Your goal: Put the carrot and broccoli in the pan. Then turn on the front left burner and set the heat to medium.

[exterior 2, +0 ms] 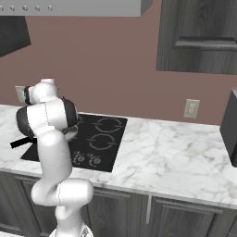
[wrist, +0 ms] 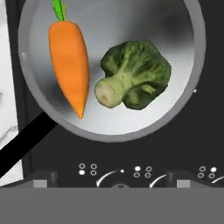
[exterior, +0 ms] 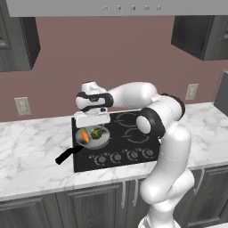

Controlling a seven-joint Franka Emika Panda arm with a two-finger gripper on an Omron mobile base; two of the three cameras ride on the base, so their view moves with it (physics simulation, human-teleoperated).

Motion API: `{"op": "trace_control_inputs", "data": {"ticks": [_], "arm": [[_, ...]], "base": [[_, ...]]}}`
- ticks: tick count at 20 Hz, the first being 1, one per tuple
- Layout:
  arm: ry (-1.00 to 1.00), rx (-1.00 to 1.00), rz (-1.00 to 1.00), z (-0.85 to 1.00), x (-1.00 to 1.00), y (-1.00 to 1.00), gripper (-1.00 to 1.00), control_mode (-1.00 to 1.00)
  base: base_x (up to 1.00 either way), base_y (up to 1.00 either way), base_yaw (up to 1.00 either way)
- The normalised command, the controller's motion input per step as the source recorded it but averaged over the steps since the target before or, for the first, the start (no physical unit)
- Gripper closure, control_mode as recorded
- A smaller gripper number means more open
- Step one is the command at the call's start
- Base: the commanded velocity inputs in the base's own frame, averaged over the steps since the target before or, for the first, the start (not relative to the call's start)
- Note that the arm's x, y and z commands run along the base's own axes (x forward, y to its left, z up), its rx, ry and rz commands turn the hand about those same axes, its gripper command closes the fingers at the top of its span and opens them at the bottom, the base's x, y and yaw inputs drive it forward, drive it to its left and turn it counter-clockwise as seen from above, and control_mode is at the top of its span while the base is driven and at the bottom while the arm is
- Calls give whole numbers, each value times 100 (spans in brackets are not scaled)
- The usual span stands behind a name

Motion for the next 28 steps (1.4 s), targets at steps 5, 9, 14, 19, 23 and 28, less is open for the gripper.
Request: {"op": "trace_control_inputs", "data": {"ticks": [5, 9, 14, 19, 23, 28], "arm": [[0, 5, -15, 16, -57, -31, -100, -100], [0, 4, -12, 15, -65, -2, -100, -100], [0, 1, -11, 1, -46, 0, -100, -100], [-14, -1, -2, 0, -25, 6, -100, -100], [-18, -4, 0, 0, -20, 0, -100, -100], [-16, -2, 4, -9, -7, 0, -100, -100]], "base": [[0, 0, 0], [0, 0, 0], [0, 0, 0], [0, 0, 0], [0, 0, 0], [0, 0, 0]]}}
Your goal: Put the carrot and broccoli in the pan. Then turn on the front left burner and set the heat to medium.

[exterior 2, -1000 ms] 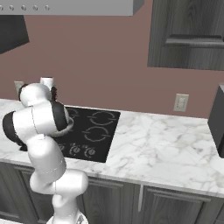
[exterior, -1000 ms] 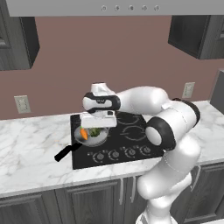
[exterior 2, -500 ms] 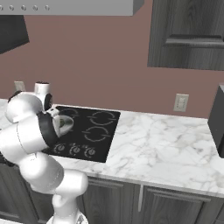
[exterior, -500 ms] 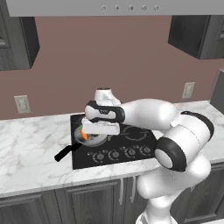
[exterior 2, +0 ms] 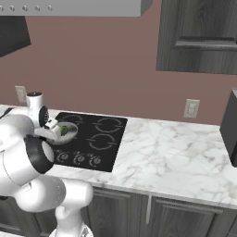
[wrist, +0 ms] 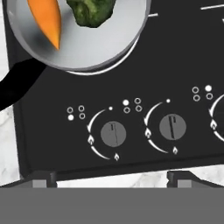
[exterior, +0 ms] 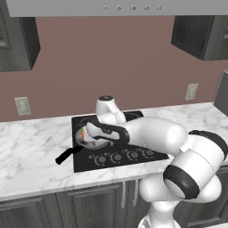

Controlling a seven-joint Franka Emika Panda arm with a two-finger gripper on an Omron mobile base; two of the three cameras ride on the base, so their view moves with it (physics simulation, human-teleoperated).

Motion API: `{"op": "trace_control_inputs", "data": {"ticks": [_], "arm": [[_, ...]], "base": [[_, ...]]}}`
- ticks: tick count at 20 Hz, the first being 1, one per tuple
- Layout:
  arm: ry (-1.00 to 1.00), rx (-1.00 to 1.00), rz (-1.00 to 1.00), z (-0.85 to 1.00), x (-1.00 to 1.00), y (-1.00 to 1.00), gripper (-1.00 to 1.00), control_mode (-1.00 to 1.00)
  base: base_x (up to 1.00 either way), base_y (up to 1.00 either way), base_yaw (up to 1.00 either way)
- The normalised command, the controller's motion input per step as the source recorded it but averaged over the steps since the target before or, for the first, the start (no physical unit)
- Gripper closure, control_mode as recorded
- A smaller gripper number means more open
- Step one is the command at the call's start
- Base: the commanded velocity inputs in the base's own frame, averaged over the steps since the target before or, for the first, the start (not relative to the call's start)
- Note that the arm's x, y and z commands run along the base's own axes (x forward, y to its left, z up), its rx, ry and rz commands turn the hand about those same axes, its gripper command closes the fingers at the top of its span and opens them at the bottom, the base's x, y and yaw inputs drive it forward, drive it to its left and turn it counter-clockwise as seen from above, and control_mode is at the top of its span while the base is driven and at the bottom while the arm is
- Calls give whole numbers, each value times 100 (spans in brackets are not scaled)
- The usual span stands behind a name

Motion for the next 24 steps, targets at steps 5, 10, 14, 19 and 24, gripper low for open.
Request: {"op": "trace_control_inputs", "data": {"ticks": [5, 10, 14, 19, 24], "arm": [[-12, 0, 3, -22, -1, 0, -100, -100], [-2, 0, 0, -14, 0, 0, -100, -100], [0, 0, 0, -1, 0, 0, -100, -100], [9, 0, 1, -10, 11, 0, -100, -100], [19, 0, 8, -27, 36, 0, -100, -100]], "base": [[0, 0, 0], [0, 0, 0], [0, 0, 0], [0, 0, 0], [0, 0, 0]]}}
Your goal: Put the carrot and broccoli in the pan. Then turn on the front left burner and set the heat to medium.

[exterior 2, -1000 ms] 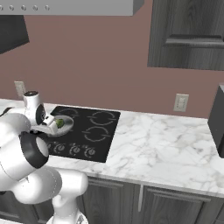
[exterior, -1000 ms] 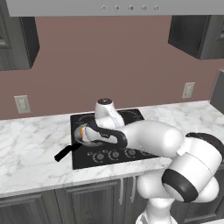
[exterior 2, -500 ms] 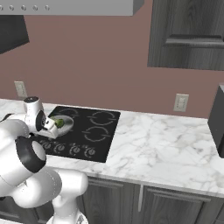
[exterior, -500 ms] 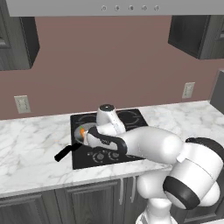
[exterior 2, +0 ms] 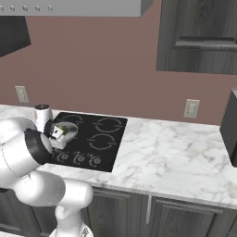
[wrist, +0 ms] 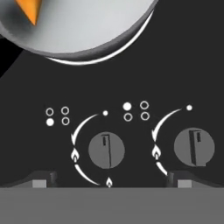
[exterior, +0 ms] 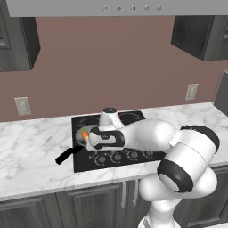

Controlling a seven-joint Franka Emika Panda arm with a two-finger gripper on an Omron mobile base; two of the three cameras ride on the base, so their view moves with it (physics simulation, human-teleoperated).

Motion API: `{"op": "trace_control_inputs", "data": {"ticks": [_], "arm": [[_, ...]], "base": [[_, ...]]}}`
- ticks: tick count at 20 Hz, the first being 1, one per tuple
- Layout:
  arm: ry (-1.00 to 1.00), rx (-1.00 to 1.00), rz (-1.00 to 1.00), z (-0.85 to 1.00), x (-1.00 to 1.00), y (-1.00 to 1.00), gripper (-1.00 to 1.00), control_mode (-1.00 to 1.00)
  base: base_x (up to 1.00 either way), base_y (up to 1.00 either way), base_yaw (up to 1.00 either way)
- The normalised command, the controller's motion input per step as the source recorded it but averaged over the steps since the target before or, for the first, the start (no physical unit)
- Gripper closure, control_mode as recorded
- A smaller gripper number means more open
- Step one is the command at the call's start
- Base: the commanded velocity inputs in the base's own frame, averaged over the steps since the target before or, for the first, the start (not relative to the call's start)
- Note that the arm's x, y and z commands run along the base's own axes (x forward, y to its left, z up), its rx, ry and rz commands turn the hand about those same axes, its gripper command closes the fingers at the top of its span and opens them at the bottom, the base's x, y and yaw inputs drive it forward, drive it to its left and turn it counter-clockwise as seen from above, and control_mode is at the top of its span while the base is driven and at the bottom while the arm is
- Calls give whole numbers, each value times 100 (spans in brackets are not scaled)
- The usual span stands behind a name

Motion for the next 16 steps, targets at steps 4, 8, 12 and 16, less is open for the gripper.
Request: {"op": "trace_control_inputs", "data": {"ticks": [4, 8, 12, 16], "arm": [[14, 0, 9, -1, 9, 0, -100, -100], [5, 0, 9, 0, 0, 6, -100, -100], [4, 0, 9, -4, 0, 10, -100, -100], [2, 0, 8, -8, 0, 8, -100, -100]], "base": [[0, 0, 0], [0, 0, 0], [0, 0, 0], [0, 0, 0]]}}
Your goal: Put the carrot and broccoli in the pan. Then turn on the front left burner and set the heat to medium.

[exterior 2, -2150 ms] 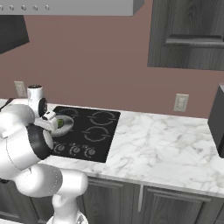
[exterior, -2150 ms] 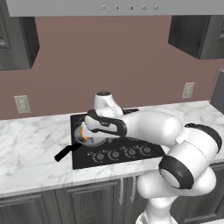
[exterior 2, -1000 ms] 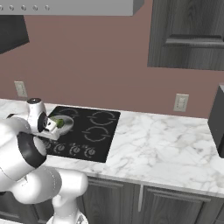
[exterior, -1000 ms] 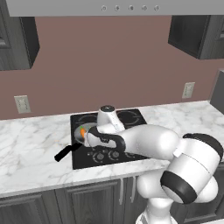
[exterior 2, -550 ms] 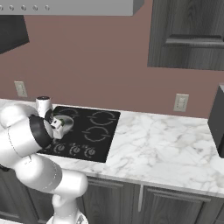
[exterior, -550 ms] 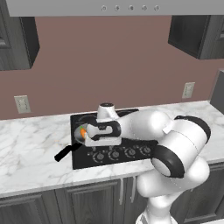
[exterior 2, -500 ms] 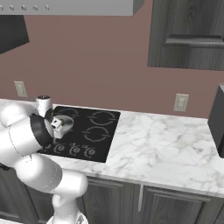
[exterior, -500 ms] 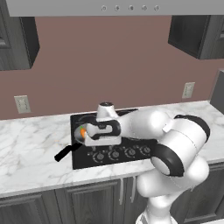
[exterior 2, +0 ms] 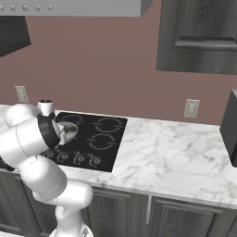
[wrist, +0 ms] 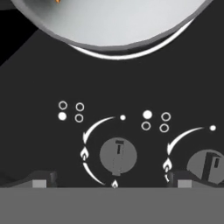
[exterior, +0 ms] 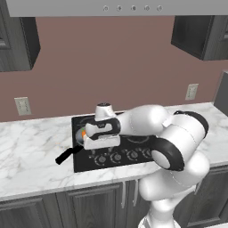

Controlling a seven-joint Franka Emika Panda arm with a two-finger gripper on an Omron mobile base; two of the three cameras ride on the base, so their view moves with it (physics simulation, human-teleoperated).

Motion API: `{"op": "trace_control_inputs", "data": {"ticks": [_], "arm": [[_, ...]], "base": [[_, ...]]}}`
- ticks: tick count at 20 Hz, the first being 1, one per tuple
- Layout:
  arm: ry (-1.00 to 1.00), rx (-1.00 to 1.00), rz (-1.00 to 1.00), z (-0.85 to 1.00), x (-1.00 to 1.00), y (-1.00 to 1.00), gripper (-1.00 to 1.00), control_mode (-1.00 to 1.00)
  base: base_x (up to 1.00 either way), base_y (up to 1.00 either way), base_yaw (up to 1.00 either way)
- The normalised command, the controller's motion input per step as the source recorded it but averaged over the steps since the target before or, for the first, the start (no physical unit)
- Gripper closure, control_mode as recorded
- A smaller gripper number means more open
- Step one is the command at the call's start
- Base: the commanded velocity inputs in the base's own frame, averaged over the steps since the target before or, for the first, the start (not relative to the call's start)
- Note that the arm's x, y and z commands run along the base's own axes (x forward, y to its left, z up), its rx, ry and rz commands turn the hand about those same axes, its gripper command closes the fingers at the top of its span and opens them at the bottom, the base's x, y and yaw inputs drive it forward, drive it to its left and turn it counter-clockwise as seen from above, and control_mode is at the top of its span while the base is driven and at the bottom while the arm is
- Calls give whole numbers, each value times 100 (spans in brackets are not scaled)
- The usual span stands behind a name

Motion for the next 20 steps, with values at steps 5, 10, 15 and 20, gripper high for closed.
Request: {"op": "trace_control_inputs", "data": {"ticks": [5, 10, 15, 20], "arm": [[0, 0, 3, -11, -2, 0, -100, -100], [0, 0, 0, -16, -19, -1, -100, -100], [0, 0, 0, -20, -6, 0, -100, -100], [0, 0, 0, -7, 0, 0, -100, -100]], "base": [[0, 0, 0], [0, 0, 0], [0, 0, 0], [0, 0, 0]]}}
